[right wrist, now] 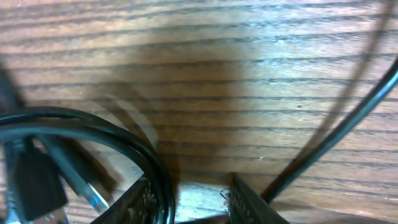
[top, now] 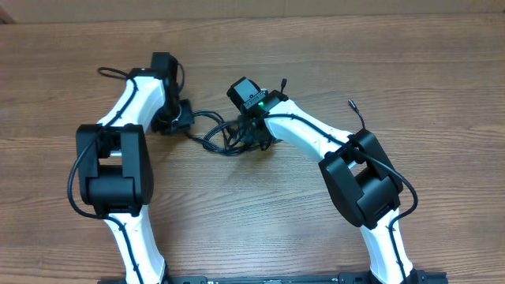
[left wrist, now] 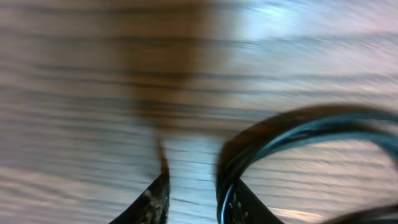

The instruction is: Untangle cables

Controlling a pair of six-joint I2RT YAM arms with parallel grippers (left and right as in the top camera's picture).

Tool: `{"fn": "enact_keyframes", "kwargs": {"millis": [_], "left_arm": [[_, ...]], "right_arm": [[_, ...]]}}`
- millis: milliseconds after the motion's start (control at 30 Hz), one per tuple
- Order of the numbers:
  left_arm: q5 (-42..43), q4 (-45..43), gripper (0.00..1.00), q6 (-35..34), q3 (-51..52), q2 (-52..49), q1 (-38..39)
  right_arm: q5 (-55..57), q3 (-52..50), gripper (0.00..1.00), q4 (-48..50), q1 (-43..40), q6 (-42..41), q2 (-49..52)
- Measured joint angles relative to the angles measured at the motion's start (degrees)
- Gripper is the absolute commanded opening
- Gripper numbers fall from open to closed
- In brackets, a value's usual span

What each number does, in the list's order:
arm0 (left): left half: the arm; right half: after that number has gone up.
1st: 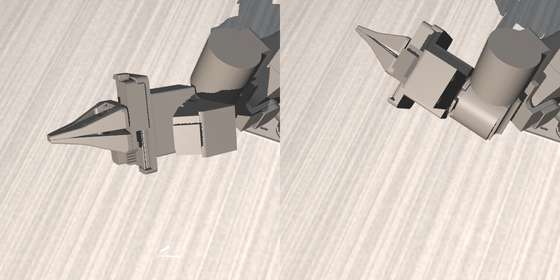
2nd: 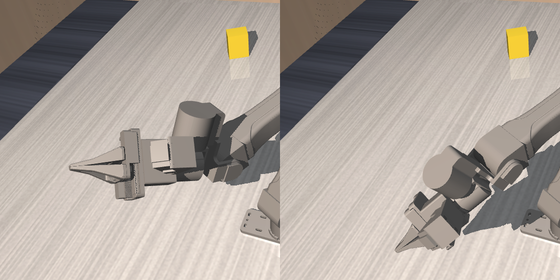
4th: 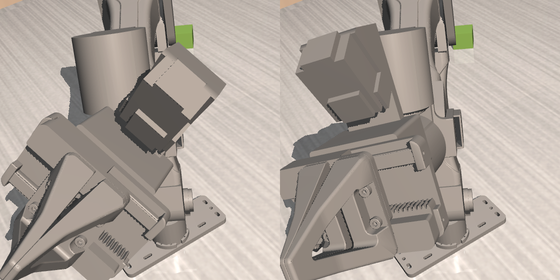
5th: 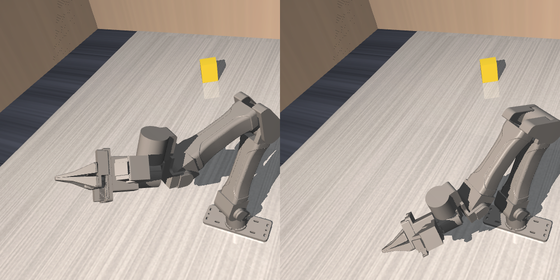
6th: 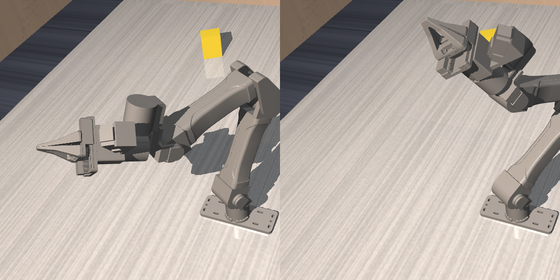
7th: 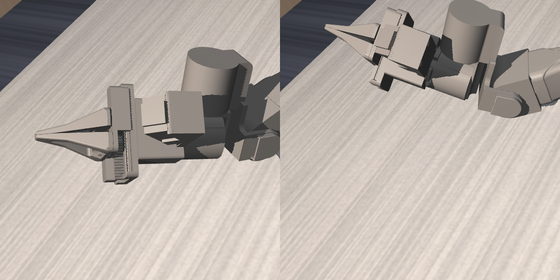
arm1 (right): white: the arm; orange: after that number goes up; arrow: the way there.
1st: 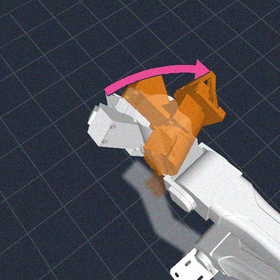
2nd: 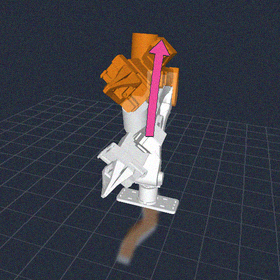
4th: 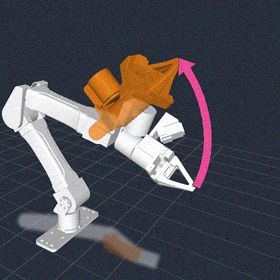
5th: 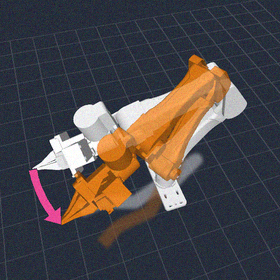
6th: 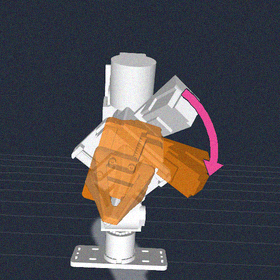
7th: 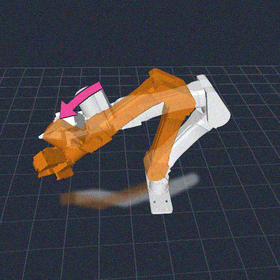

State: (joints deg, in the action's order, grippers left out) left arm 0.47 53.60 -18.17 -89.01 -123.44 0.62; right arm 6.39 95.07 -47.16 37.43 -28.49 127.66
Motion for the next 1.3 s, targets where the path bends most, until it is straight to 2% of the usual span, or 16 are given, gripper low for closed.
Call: {"fn": "enact_keyframes", "kwargs": {"millis": [300, 633, 733, 800, 867, 1033, 1133, 1300], "left_arm": [[3.19, -1.81, 0.41, -4.63, 4.72, 2.69, -9.44], [8.68, -9.35, 0.42, -6.6, 10.51, 5.55, -26.36], [11.15, -11.06, 0.52, -6.99, 11.72, 6.03, -28.48], [12.74, -11.87, 0.7, -6.32, 12.2, 6.34, -28.5], [14.56, -12.39, 0.76, -5.6, 12.26, 6.47, -28.41], [17.35, -13.31, 0.83, 0.17, 12.41, 6.71, -26.69], [18.03, -12.13, 0.86, 3.67, 11.47, 6.38, -22.73], [17.68, -0.57, 0.9, 6.69, 4.37, 3.28, -12.76]], "right_arm": [[-1.75, 0.0, 0.36, 1.03, -0.44, -1.55, 0.0], [-0.15, 0.0, 0.36, -0.35, -2.08, -1.99, -0.11], [0.04, 0.0, 0.36, -0.35, -2.14, -2.01, -0.11], [0.04, 0.0, 0.36, -0.33, -2.14, -1.99, -0.11], [0.02, 0.0, 0.36, -0.33, -2.14, -2.05, -0.11], [0.04, -0.04, 0.36, -0.26, -2.14, -2.38, -0.11], [0.04, -0.04, 0.36, -0.26, -2.14, -2.45, -0.11], [0.04, -0.04, 0.36, -0.26, -2.14, -2.6, -0.11]]}}
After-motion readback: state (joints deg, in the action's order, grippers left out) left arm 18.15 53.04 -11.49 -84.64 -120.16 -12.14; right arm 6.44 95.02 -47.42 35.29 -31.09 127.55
